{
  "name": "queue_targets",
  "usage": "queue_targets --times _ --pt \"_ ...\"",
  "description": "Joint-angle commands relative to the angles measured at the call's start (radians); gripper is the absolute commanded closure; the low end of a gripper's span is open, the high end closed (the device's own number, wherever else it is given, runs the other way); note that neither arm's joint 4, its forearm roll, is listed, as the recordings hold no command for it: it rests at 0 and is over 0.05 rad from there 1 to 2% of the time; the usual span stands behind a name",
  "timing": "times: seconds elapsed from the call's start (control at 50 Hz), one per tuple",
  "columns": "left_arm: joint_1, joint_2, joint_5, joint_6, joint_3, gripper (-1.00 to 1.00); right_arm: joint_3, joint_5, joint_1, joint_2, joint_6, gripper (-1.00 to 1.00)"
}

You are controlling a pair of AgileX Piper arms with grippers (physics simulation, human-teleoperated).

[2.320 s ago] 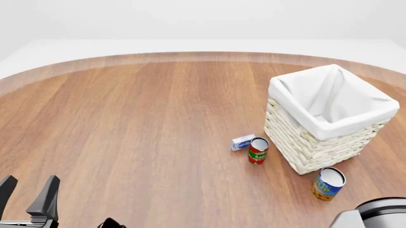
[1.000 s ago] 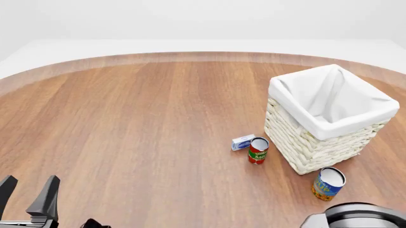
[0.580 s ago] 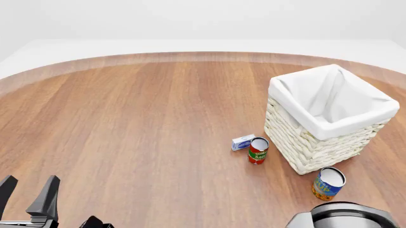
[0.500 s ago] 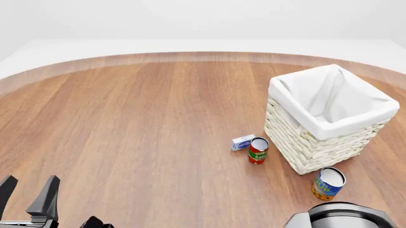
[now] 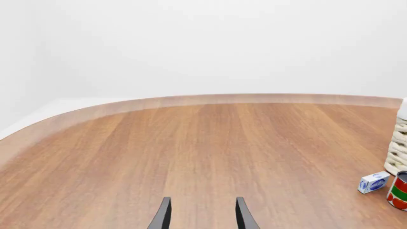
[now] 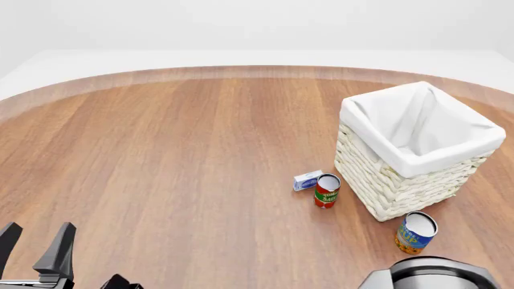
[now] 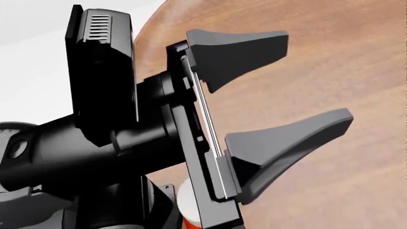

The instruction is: Pick up the ketchup, and put it in the basket.

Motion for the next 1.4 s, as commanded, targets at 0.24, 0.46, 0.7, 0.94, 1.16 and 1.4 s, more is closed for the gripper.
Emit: queue_targets --times 0.24,0.46,0.7,0.94,1.16,1.4 --pt "0.000 0.000 0.000 0.000 0.000 -1.00 0.015 0.013 -0.015 -0.041 -0.002 1.00" --pt "0.000 0.000 0.000 0.000 0.000 -1.00 0.028 0.006 -0.024 -0.056 -0.004 1.00" --pt "0.000 0.000 0.000 0.000 0.000 -1.00 0.052 -0.016 -0.046 -0.056 0.003 1.00" --pt "0.000 0.000 0.000 0.000 0.000 -1.00 0.080 -0.038 -0.089 -0.088 0.021 1.00" --pt "0.000 0.000 0.000 0.000 0.000 -1.00 0.098 -0.052 -0.116 -0.115 0.033 1.00" --pt "0.000 0.000 0.000 0.000 0.000 -1.00 0.102 -0.052 -0.136 -0.133 0.039 1.00"
